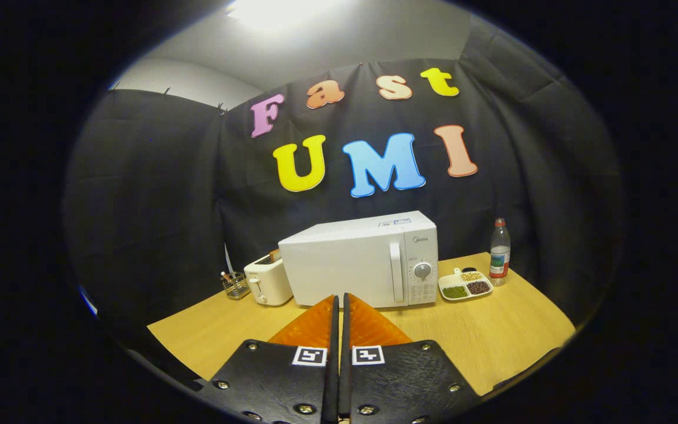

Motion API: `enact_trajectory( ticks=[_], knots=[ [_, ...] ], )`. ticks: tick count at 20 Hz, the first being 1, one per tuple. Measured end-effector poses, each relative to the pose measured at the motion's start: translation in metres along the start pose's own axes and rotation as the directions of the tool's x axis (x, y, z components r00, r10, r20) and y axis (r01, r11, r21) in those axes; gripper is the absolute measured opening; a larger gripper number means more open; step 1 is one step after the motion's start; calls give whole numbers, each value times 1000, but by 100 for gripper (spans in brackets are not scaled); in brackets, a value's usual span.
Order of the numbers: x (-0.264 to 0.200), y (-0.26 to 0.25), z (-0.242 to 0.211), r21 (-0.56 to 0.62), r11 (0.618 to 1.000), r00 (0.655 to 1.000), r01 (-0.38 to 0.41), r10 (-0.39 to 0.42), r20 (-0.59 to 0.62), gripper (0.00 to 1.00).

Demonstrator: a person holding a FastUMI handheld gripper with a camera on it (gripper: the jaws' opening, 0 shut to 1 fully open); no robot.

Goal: Open the microwave, put the food inside, and close the microwave door.

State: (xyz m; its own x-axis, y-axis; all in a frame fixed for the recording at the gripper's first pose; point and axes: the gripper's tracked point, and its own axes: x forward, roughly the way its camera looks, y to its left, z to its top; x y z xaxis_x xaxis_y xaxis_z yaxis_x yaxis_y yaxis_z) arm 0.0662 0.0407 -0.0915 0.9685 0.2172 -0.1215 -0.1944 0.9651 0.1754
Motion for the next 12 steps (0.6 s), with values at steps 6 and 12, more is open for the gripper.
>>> enact_trajectory(
  ticks=[6,12],
  knots=[
    [-72,18,55,-119,993,993,15,-1,118,2],
    [-94,-8,54,-145,972,972,184,-158,175,33]
  ],
)
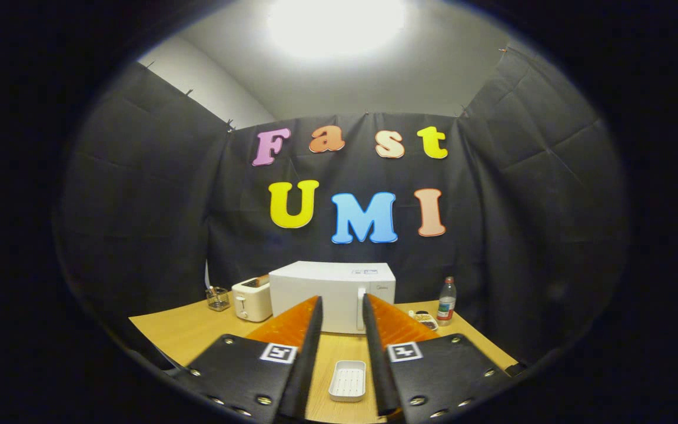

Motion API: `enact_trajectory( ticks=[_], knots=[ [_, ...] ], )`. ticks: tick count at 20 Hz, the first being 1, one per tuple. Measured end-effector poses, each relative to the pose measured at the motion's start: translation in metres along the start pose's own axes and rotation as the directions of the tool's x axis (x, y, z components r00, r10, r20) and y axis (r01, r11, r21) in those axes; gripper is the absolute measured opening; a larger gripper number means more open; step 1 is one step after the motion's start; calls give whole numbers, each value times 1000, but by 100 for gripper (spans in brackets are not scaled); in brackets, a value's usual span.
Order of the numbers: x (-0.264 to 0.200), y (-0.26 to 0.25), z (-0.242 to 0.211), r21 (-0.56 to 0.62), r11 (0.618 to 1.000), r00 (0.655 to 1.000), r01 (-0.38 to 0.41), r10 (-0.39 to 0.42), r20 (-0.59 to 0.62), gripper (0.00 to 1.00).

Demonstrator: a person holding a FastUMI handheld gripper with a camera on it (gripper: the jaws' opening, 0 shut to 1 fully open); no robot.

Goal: Open the microwave, put the food inside, and close the microwave door.

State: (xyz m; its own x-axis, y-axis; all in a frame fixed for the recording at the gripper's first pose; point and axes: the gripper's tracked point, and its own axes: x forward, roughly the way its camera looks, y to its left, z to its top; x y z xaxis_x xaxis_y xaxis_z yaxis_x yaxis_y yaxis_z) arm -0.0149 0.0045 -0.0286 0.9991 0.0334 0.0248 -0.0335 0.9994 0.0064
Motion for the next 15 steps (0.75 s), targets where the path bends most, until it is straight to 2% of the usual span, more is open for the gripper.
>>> enact_trajectory(
  ticks=[3,4,7,15],
  knots=[
    [5,-1,-23,-67,998,997,22,-26,-70,89],
    [5,0,-25,-64,998,996,22,-27,-81,96],
    [8,1,-18,-29,999,997,33,-35,-73,95],
    [10,-2,-22,-44,998,997,44,-47,-67,95]
  ],
)
